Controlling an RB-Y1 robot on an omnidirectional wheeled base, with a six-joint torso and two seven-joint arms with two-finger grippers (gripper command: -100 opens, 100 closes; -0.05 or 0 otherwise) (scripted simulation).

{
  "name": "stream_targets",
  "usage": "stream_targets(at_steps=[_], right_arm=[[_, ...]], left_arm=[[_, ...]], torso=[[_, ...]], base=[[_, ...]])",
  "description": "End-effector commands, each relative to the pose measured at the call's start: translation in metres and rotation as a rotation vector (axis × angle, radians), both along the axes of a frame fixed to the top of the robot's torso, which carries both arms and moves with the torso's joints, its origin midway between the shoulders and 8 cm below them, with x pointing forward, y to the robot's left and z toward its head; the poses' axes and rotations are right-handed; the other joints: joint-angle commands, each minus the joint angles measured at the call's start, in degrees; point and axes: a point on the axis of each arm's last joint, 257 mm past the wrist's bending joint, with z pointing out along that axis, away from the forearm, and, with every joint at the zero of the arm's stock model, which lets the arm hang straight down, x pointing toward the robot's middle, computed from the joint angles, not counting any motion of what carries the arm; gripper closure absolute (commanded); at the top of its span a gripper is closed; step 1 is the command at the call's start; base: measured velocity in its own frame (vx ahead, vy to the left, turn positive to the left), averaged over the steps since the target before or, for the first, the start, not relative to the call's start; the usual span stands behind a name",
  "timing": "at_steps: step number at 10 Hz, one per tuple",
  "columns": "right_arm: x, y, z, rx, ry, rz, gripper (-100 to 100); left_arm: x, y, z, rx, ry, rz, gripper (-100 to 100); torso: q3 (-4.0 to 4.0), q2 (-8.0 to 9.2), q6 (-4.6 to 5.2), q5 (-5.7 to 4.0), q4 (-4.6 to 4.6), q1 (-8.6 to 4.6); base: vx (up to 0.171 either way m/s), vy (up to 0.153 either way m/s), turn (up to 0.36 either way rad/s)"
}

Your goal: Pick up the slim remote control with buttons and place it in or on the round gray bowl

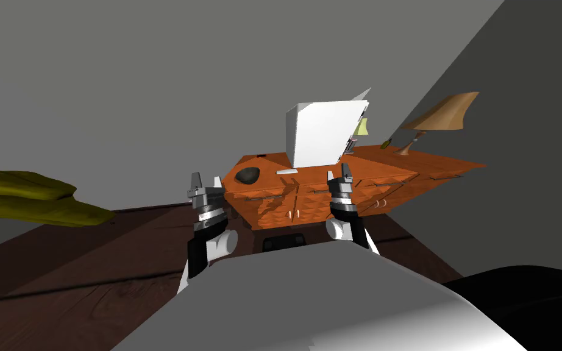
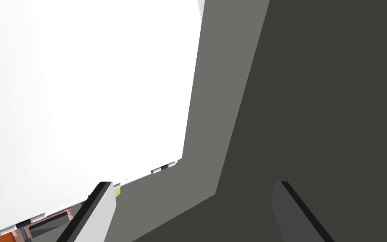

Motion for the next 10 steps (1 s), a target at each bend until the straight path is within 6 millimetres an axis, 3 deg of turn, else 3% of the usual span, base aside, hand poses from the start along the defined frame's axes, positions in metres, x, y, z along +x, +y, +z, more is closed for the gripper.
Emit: stream_targets(at_steps=[1,10], right_arm=[[-0.001,-0.002,-0.001,-0.027,0.005,0.008,-100],[-0.009,-0.041,-0.004,-0.239,0.036,0.024,-100]], left_arm=[[0.0,0.0,0.0,0.0,0.0,0.0,0],[0.0,0.0,0.0,0.0,0.0,0.0,0]], torso=[[0.0,0.0,0.0,0.0,0.0,0.0],[0.19,0.33,-0.02,-0.01,0.07,-0.05]], base=[[-0.026,0.003,0.105],[-0.086,0.003,0.19]])
